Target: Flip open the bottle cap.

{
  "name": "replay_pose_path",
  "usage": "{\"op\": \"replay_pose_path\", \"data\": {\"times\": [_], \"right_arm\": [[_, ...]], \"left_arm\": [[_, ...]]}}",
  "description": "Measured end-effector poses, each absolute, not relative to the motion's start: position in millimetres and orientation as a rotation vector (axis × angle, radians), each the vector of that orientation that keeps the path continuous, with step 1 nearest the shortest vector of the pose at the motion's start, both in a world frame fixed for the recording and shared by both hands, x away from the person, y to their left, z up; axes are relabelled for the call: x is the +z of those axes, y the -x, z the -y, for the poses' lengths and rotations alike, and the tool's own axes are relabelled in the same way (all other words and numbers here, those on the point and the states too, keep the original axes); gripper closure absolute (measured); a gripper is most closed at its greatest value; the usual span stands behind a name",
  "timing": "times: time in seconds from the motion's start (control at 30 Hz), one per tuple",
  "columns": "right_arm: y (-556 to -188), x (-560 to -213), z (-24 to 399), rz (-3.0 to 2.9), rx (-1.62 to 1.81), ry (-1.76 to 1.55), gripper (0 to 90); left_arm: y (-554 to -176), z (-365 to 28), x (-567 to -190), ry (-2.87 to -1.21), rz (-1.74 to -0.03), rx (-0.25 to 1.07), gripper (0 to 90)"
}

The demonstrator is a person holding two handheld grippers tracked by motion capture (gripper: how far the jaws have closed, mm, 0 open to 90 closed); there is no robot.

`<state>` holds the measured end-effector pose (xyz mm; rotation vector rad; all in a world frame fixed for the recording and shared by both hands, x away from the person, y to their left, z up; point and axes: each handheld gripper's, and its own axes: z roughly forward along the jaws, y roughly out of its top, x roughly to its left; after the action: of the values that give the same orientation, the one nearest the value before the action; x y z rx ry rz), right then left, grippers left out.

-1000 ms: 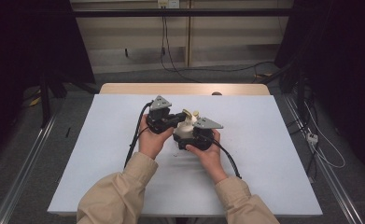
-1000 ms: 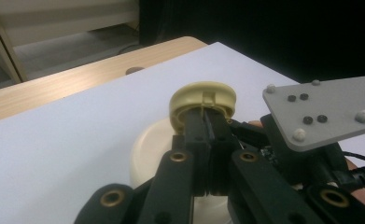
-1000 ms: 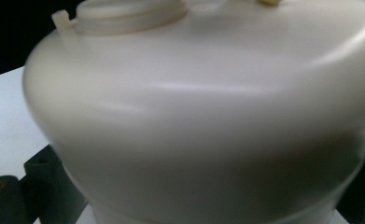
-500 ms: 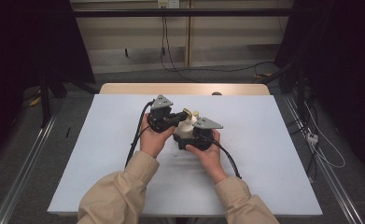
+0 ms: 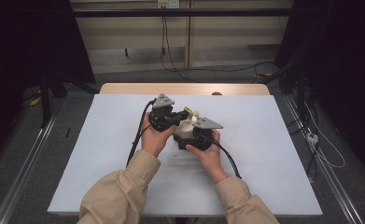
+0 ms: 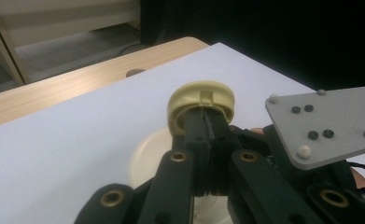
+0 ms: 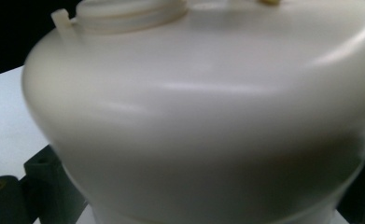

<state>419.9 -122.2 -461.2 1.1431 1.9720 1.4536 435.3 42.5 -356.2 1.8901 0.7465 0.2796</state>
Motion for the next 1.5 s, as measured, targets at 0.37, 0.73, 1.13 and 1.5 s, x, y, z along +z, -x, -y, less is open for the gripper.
{"op": "replay_pose_path", "data": {"times": [0.37,0.73,1.13,1.5], "right_arm": [[-420.2,-461.3,122.1,-1.973,1.452,-1.141,3.8],[-420.0,-461.2,121.8,-1.972,1.450,-1.143,3.8],[-419.5,-461.2,121.6,-1.971,1.444,-1.140,3.7],[-418.7,-460.6,121.9,-1.980,1.434,-1.142,2.9]], "left_arm": [[-436.9,-40.4,-357.2,-1.899,-0.750,0.282,90.0],[-439.8,-34.8,-356.9,-1.913,-0.738,0.287,90.0],[-441.3,-35.9,-358.1,-1.915,-0.743,0.290,90.0],[-436.9,-39.9,-356.6,-1.909,-0.743,0.302,80.0]]}}
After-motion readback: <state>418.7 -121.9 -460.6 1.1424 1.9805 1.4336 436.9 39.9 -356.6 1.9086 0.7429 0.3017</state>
